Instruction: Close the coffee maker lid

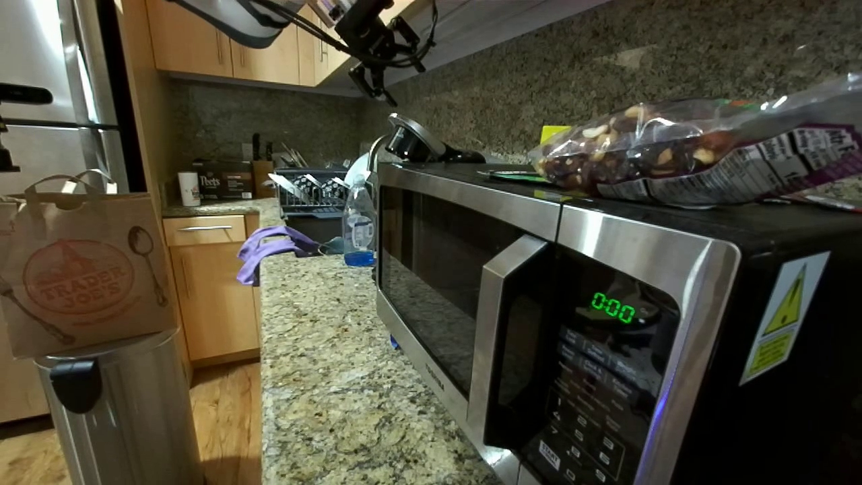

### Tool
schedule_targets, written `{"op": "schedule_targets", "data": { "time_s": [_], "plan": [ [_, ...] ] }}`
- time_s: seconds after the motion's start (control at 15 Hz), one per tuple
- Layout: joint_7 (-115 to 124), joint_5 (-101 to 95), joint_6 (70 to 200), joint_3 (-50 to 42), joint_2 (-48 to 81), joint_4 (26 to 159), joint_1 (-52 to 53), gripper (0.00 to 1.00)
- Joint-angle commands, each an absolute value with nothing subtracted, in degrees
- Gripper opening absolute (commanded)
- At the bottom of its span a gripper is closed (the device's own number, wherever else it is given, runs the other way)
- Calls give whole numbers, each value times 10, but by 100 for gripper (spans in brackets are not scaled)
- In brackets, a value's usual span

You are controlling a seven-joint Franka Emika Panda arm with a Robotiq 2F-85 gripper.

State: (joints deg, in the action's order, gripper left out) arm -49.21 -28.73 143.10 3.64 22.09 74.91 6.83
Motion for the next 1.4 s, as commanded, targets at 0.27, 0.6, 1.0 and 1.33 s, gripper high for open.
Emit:
{"op": "schedule_targets", "data": {
  "time_s": [0.27,0.6,1.0,1.33],
  "plan": [
    [-524,-290,1414,32,287,668,83,100],
    [-513,-278,1351,44,263,695,82,100],
    [-516,-270,1257,59,239,700,88,100],
    [-565,-205,1251,86,249,688,69,100]
  ]
}}
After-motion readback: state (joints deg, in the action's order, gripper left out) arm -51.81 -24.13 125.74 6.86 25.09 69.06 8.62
